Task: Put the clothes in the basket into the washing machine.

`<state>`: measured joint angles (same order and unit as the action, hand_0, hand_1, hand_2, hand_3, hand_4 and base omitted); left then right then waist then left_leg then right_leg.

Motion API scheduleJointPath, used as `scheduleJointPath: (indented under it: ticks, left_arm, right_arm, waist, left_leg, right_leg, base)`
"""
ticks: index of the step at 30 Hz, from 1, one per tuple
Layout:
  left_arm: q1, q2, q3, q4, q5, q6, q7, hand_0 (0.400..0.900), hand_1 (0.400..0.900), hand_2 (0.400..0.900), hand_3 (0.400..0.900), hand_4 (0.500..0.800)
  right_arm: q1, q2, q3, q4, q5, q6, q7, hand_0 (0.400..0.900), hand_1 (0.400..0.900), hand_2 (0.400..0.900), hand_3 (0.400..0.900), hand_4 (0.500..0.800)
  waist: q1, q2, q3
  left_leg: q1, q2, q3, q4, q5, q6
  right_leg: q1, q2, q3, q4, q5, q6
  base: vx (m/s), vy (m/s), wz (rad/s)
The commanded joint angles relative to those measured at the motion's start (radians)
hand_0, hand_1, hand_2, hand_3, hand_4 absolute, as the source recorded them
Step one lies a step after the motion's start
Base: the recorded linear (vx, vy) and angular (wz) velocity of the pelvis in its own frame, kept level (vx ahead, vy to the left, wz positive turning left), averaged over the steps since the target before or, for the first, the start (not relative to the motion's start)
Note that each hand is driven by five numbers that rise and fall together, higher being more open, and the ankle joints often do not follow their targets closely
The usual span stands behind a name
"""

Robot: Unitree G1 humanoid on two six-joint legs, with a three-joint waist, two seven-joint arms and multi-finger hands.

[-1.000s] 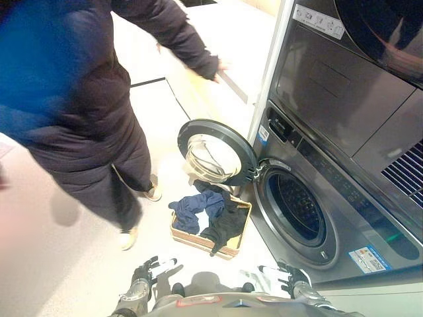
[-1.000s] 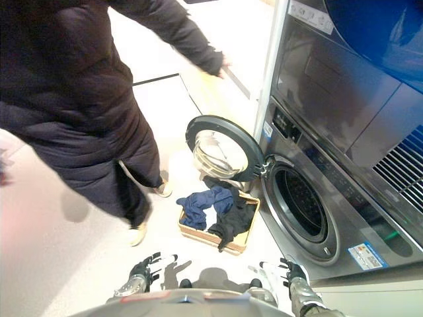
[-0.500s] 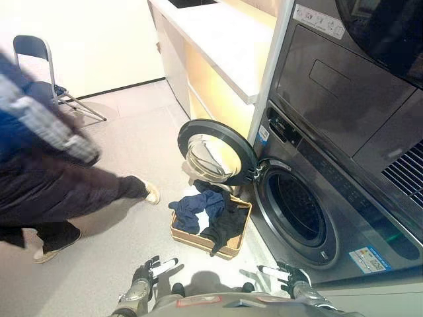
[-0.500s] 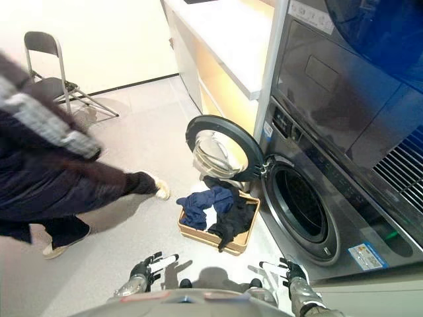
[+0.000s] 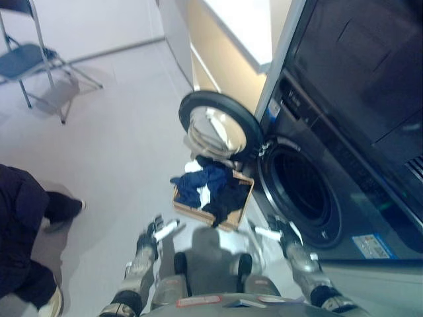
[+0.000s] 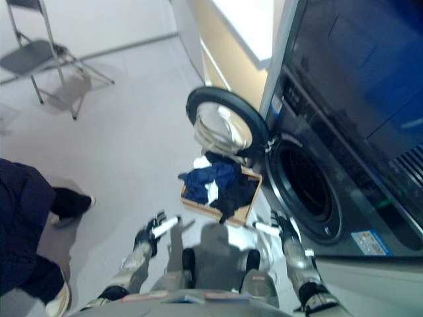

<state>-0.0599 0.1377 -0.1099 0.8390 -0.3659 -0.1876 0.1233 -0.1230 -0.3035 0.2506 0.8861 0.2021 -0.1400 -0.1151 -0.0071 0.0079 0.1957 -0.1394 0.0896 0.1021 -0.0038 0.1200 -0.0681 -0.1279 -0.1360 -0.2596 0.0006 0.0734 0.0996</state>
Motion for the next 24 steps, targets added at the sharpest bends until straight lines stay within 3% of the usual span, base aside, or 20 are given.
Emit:
scheduleJointPath:
  ticks: [1, 7, 10, 11, 16, 18, 24]
  left_arm:
    - [-0.094, 0.074, -0.019, -0.137, -0.061, -0.111, 0.043, 0.9, 0.9, 0.9, 0.9, 0.8]
    - [-0.199, 0.119, -0.069, -0.413, -0.028, -0.148, 0.114, 0.9, 0.9, 0.9, 0.9, 0.8]
    - [-0.235, 0.129, -0.083, -0.528, -0.01, -0.163, 0.145, 0.9, 0.9, 0.9, 0.9, 0.8]
    - [-0.254, 0.14, -0.092, -0.594, -0.002, -0.179, 0.16, 0.9, 0.9, 0.9, 0.9, 0.8]
    - [-0.322, 0.165, -0.095, -0.672, 0.015, -0.211, 0.209, 0.9, 0.9, 0.9, 0.9, 0.8]
    - [-0.356, 0.181, -0.103, -0.72, 0.023, -0.218, 0.236, 0.9, 0.9, 0.9, 0.9, 0.8]
    - [-0.39, 0.211, -0.143, -0.851, 0.007, -0.244, 0.289, 0.9, 0.9, 0.9, 0.9, 0.8]
  right_arm:
    - [-0.175, -0.036, 0.046, -0.125, -0.068, -0.078, -0.019, 0.9, 0.9, 0.9, 0.9, 0.8]
    - [-0.432, -0.135, 0.156, -0.155, -0.21, -0.071, -0.069, 0.9, 0.9, 0.9, 0.9, 0.8]
    - [-0.582, -0.187, 0.18, -0.088, -0.269, -0.066, -0.11, 0.9, 0.9, 0.9, 0.9, 0.8]
    - [-0.682, -0.241, 0.189, -0.003, -0.285, -0.06, -0.13, 0.9, 0.9, 0.9, 0.9, 0.8]
    - [-0.813, -0.313, 0.229, 0.125, -0.33, -0.057, -0.178, 0.9, 0.9, 0.9, 0.9, 0.8]
    - [-0.885, -0.352, 0.255, 0.222, -0.351, -0.047, -0.195, 0.9, 0.9, 0.9, 0.9, 0.8]
    - [-1.024, -0.425, 0.286, 0.404, -0.378, -0.006, -0.257, 0.9, 0.9, 0.9, 0.9, 0.8]
  waist:
    - [0.023, -0.07, 0.12]
    - [0.073, -0.078, 0.217]
    - [0.107, -0.068, 0.252]
    - [0.132, -0.06, 0.267]
    - [0.155, -0.045, 0.265]
    - [0.169, -0.034, 0.259]
    - [0.205, 0.01, 0.252]
  left_leg:
    - [-0.103, 0.001, -0.029, 0.166, -0.114, -0.024]
    - [-0.381, 0.002, -0.093, 0.286, -0.104, -0.023]
    - [-0.535, -0.004, -0.118, 0.372, -0.122, -0.02]
    - [-0.633, -0.012, -0.135, 0.42, -0.128, -0.015]
    - [-0.846, -0.036, -0.168, 0.552, -0.16, -0.005]
    - [-0.928, -0.048, -0.184, 0.642, -0.225, -0.003]
    - [-1.184, -0.094, -0.201, 0.888, -0.295, 0.022]
  right_leg:
    - [-0.112, -0.077, 0.0, 0.126, 0.003, 0.062]
    - [-0.388, -0.101, -0.026, 0.29, -0.021, 0.05]
    - [-0.53, -0.113, -0.03, 0.385, -0.044, 0.046]
    - [-0.628, -0.129, -0.033, 0.453, -0.06, 0.046]
    - [-0.843, -0.168, -0.012, 0.626, -0.119, 0.042]
    - [-0.927, -0.182, 0.004, 0.738, -0.187, 0.05]
    - [-1.201, -0.249, 0.065, 1.001, -0.282, 0.012]
  base:
    - [-0.19, -0.046, 0.25]
    - [-0.23, -0.06, 0.38]
    - [-0.24, -0.046, 0.36]
    - [-0.18, -0.013, 0.27]
    - [-0.12, -0.005, 0.26]
    - [0.02, -0.011, 0.23]
    - [-0.04, 0.013, 0.12]
